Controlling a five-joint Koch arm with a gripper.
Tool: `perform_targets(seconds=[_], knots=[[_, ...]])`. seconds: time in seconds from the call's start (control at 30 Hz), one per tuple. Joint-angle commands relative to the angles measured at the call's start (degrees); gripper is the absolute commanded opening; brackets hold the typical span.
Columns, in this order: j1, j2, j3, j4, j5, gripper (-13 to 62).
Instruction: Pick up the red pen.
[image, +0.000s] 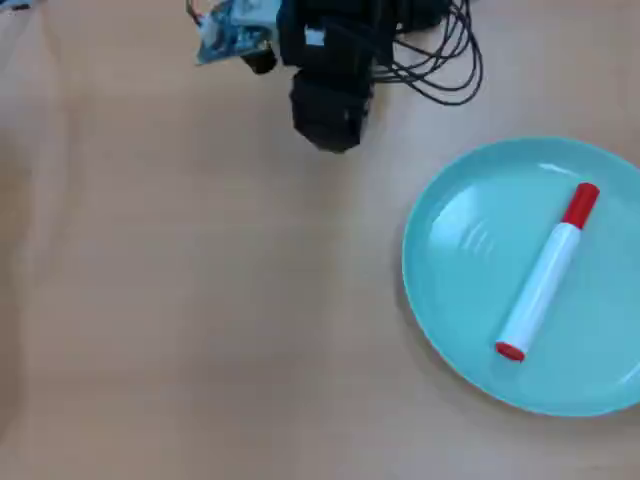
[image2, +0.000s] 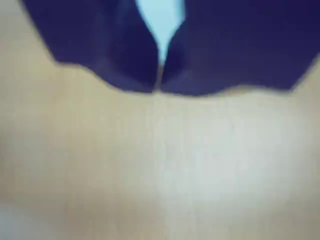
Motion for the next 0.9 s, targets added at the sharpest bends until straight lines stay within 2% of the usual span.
perform_targets(seconds=[0.0,0.37,0.43,0.67,0.73,0.87], knots=[[-3.8,3.8,12.2,-0.6,2.4,-6.9],[-4.9,3.9,11.5,-0.6,1.4,-5.5],[-7.4,4.0,11.3,-0.5,0.4,-1.3],[-13.6,4.4,4.4,3.5,-4.0,21.5],[-15.5,4.4,1.9,5.3,-10.3,24.0],[-15.6,5.5,-0.1,5.3,-24.1,24.3]])
